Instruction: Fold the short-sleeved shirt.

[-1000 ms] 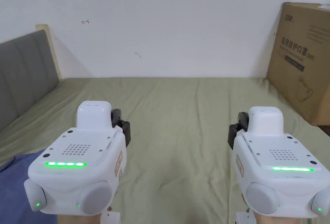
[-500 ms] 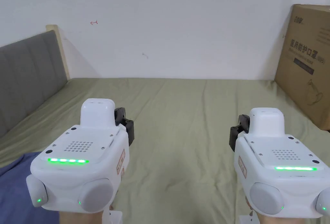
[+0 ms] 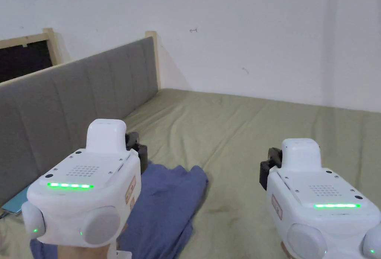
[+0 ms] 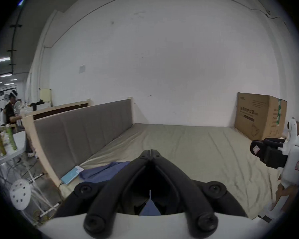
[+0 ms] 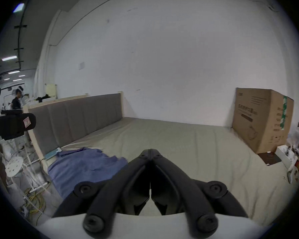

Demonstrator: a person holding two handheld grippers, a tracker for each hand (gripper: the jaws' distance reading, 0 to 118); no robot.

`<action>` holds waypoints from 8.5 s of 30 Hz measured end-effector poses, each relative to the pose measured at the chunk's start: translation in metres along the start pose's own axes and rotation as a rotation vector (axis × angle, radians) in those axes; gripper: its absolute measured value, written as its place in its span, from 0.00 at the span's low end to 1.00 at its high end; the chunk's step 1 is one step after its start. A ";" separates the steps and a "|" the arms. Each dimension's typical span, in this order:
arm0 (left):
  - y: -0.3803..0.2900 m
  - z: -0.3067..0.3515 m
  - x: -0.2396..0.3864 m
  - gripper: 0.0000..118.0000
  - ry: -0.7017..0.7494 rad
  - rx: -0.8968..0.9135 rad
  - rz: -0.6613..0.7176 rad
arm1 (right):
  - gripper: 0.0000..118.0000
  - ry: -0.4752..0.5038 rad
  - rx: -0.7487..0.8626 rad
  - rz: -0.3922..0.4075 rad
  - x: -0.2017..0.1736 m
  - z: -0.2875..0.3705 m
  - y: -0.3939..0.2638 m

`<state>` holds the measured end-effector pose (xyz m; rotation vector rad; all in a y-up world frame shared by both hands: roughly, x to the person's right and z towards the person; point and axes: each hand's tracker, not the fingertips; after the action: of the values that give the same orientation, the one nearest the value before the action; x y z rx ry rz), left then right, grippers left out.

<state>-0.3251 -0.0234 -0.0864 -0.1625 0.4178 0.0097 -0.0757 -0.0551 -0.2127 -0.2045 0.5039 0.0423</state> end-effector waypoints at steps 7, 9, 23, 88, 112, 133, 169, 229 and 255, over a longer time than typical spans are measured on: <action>-0.013 -0.011 -0.028 0.00 0.045 -0.086 0.036 | 0.00 0.081 -0.024 -0.015 -0.028 -0.015 -0.005; -0.020 -0.022 -0.030 0.02 0.053 -0.113 0.058 | 0.00 0.082 -0.035 -0.005 -0.030 -0.019 -0.008; -0.134 -0.166 -0.043 0.95 0.010 -0.591 0.229 | 0.00 0.055 -0.206 -0.042 -0.010 -0.075 -0.048; -0.190 -0.138 0.359 0.04 -0.849 -0.982 -0.096 | 0.00 -0.579 -0.309 -0.224 0.258 0.062 -0.089; -0.139 -0.123 0.118 0.00 -0.467 -0.847 0.227 | 0.00 -0.311 -0.396 -0.193 0.160 0.003 -0.099; -0.189 -0.279 0.091 0.27 -0.201 -0.872 0.201 | 0.00 -0.313 -0.554 -0.202 0.175 -0.062 -0.126; -0.134 -0.284 0.100 0.01 -0.222 -0.819 0.150 | 0.01 -0.259 -0.853 -0.090 0.335 -0.270 -0.141; 0.308 -0.392 0.156 0.01 0.013 0.087 -0.132 | 0.01 -0.494 0.017 -0.143 0.386 -0.158 0.368; -0.113 -0.512 0.153 0.01 -0.054 -0.635 -0.226 | 0.01 -0.410 -0.701 -0.332 0.419 -0.289 -0.072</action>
<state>-0.3872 -0.2202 -0.5923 -0.8330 0.3291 -0.0765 0.1606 -0.1894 -0.6496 -0.9428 0.0226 -0.0649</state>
